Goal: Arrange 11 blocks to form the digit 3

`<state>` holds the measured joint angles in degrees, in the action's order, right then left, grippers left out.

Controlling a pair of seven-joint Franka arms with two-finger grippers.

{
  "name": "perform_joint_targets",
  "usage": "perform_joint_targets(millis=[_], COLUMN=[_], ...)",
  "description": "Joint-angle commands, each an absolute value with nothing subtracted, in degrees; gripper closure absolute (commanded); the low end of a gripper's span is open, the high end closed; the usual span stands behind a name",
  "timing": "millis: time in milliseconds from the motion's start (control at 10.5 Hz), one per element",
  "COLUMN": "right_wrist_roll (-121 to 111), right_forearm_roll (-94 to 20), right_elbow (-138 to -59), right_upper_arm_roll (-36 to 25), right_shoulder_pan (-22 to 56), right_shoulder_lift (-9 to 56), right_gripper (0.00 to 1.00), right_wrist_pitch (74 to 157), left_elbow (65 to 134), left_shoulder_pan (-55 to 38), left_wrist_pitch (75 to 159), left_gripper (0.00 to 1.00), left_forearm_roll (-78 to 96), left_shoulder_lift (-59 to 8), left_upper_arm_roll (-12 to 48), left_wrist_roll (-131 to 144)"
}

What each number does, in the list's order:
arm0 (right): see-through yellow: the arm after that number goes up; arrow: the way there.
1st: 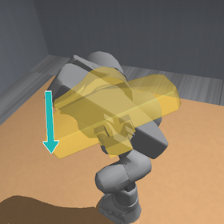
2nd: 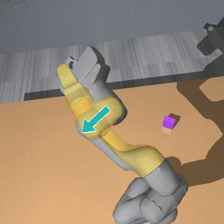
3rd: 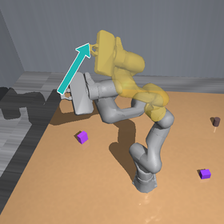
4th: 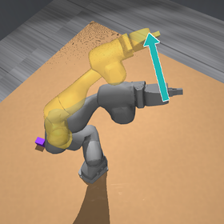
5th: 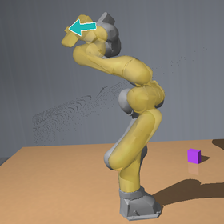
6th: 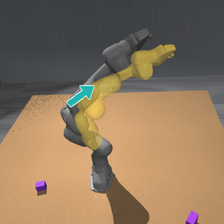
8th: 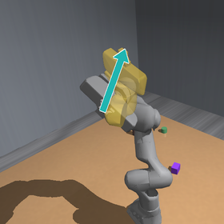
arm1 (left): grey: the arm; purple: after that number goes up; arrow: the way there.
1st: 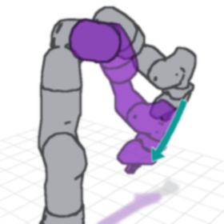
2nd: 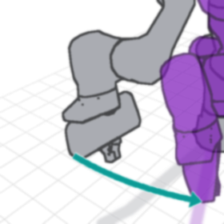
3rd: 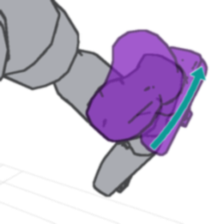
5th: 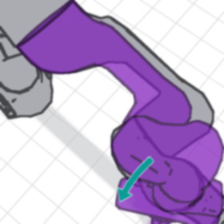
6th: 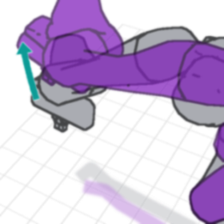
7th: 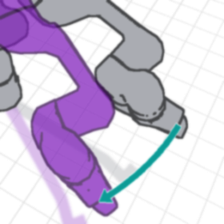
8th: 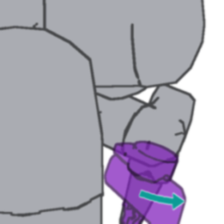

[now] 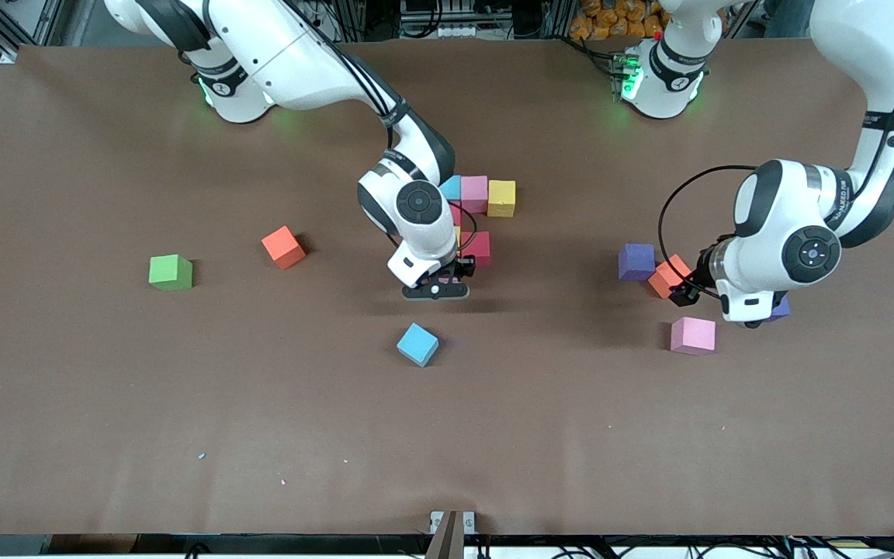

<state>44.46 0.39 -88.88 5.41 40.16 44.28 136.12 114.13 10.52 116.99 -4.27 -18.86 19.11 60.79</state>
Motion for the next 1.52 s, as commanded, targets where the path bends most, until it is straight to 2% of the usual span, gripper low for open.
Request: perform_joint_targets(millis=[0, 190, 286, 381, 476, 666, 761, 952, 1047, 1142, 1428], right_wrist_roll=[44.4, 44.4, 44.4, 44.4, 44.4, 44.5, 44.8, 44.9, 44.9, 44.9, 44.8], right_forearm_roll=[0.3, 0.3, 0.3, 0.3, 0.2, 0.3, 0.3, 0.4, 0.4, 0.7, 0.5], right_elbow=[-86.7, -86.7, -86.8, -86.7, -86.7, -86.7, -86.7, -86.6, -86.3, -86.3, -85.0], right_upper_arm_roll=[5.5, 5.5, 5.5, 5.5, 5.5, 5.5, 5.5, 5.5, 5.5, 5.5, 5.5], right_shoulder_pan=[40.5, 40.6, 40.6, 40.6, 40.7, 40.8, 40.8, 40.8, 40.8, 40.8, 40.8], right_shoulder_lift=[45.7, 46.1, 46.3, 46.5, 46.5, 46.8, 46.8, 46.8, 46.8, 46.8, 46.8], right_gripper=[1.0, 1.0, 0.95, 0.81, 0.76, 0.54, 0.4, 0.36, 0.21, 0.0, 0.0], right_wrist_pitch=[135.4, 135.5, 135.6, 135.6, 135.6, 135.7, 135.7, 135.8, 135.8, 135.8, 135.7], left_elbow=[121.4, 124.9, 125.2, 125.6, 126.4, 127.1, 127.3, 128.6, 128.8, 128.8, 130.3], left_shoulder_pan=[4.8, 1.6, 1.1, 0.9, 0.5, -3.1, -3.3, -4.2, -4.5, -4.6, -5.0], left_wrist_pitch=[121.9, 126.1, 126.8, 127.1, 128.7, 129.7, 129.9, 130.0, 130.0, 130.1, 133.5], left_gripper=[0.0, 0.0, 0.0, 0.0, 0.0, 0.0, 0.0, 0.0, 0.0, 0.0, 0.0], left_forearm_roll=[-0.3, 0.7, 0.8, 0.9, 0.9, 0.9, 0.9, 0.9, 0.9, 0.9, 0.8], left_shoulder_lift=[-14.0, -13.9, -13.9, -13.9, -14.1, -14.2, -14.2, -14.2, -14.2, -14.3, -14.4], left_upper_arm_roll=[14.0, 12.5, 12.3, 12.3, 11.8, 10.0, 9.9, 9.8, 9.1, 8.6, 8.5], left_wrist_roll=[60.5, 64.5, 67.0, 68.4, 70.6, 75.6, 77.0, 77.2, 77.3, 78.5, 83.6])
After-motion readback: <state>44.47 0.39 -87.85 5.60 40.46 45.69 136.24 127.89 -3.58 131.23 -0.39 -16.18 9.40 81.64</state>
